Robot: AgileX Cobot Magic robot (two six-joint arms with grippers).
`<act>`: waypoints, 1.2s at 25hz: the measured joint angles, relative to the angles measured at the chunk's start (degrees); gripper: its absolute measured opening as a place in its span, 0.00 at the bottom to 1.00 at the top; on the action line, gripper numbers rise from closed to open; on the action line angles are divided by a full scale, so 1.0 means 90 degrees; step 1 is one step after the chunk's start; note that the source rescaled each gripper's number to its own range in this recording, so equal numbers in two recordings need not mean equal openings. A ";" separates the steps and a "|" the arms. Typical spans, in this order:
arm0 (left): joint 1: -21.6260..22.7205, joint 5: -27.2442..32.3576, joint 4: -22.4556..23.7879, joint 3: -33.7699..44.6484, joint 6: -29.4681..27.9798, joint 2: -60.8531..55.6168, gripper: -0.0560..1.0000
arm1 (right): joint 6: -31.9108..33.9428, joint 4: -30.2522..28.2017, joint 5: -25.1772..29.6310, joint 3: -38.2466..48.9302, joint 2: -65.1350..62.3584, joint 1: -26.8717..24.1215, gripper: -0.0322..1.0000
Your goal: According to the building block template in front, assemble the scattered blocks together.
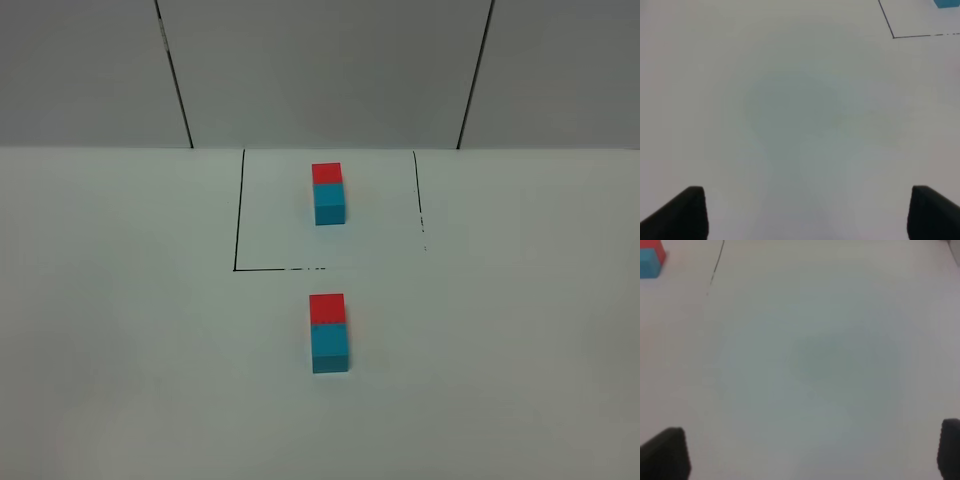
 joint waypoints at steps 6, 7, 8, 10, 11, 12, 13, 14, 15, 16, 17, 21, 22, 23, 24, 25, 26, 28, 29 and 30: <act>0.0000 0.0000 0.0000 0.0000 0.0000 0.0000 0.89 | 0.0012 -0.0015 0.0000 0.0000 0.0000 -0.0108 1.00; 0.0000 0.0000 0.0000 0.0000 0.0000 0.0000 0.89 | 0.0012 -0.0015 0.0000 0.0000 0.0000 -0.0108 1.00; 0.0000 0.0000 0.0000 0.0000 0.0000 0.0000 0.89 | 0.0006 -0.0015 0.0000 0.0000 0.0000 -0.0108 1.00; 0.0000 0.0000 0.0000 0.0000 0.0000 0.0000 0.89 | 0.0001 -0.0015 0.0000 0.0000 -0.0005 -0.0108 1.00; 0.0000 0.0000 0.0000 0.0000 0.0000 0.0000 0.89 | 0.0001 -0.0015 0.0000 0.0000 -0.0005 -0.0108 1.00; 0.0000 0.0000 0.0000 0.0000 0.0000 0.0000 0.89 | 0.0001 -0.0015 0.0000 0.0000 -0.0005 -0.0108 1.00; 0.0000 0.0000 0.0000 0.0000 0.0000 0.0000 0.89 | 0.0001 -0.0015 0.0000 0.0000 -0.0005 -0.0108 1.00; 0.0000 0.0000 0.0000 0.0000 0.0000 0.0000 0.89 | 0.0001 -0.0015 0.0000 0.0000 -0.0005 -0.0108 1.00; 0.0000 0.0000 0.0000 0.0000 0.0000 0.0000 0.89 | -0.0001 -0.0015 0.0000 0.0000 -0.0005 -0.0108 1.00; 0.0000 0.0000 0.0000 0.0000 0.0000 0.0000 0.89 | -0.0006 -0.0015 0.0000 0.0000 -0.0005 -0.0108 1.00; 0.0000 0.0000 0.0000 0.0000 0.0000 0.0000 0.89 | -0.0006 -0.0015 0.0000 0.0000 -0.0005 -0.0108 1.00; 0.0000 0.0000 0.0000 0.0000 0.0000 0.0000 0.89 | -0.0006 -0.0015 0.0000 0.0000 -0.0005 -0.0108 1.00; 0.0000 0.0000 0.0000 0.0000 0.0000 0.0000 0.89 | -0.0006 -0.0015 0.0000 0.0000 -0.0005 -0.0108 1.00; 0.0000 0.0000 0.0000 0.0000 0.0000 0.0000 0.89 | -0.0012 -0.0015 0.0000 0.0000 -0.0005 -0.0108 1.00; 0.0000 0.0000 0.0000 0.0000 0.0000 0.0000 0.89 | -0.0012 -0.0015 0.0000 0.0000 -0.0005 -0.0108 1.00; 0.0000 0.0000 0.0000 0.0000 0.0000 0.0000 0.89 | -0.0012 -0.0015 0.0000 0.0000 -0.0005 -0.0108 1.00; 0.0000 0.0000 0.0000 0.0000 0.0000 0.0000 0.89 | -0.0019 -0.0015 0.0000 0.0000 -0.0005 -0.0108 1.00; 0.0000 0.0000 0.0000 0.0000 0.0000 0.0000 0.89 | -0.0023 -0.0015 0.0000 0.0000 -0.0005 -0.0108 1.00; 0.0000 0.0000 0.0000 0.0000 0.0000 0.0000 0.89 | -0.0023 -0.0015 0.0000 0.0000 -0.0005 -0.0108 1.00; 0.0000 0.0000 0.0000 0.0000 0.0000 0.0000 0.89 | -0.0023 -0.0015 0.0000 0.0000 -0.0005 -0.0108 1.00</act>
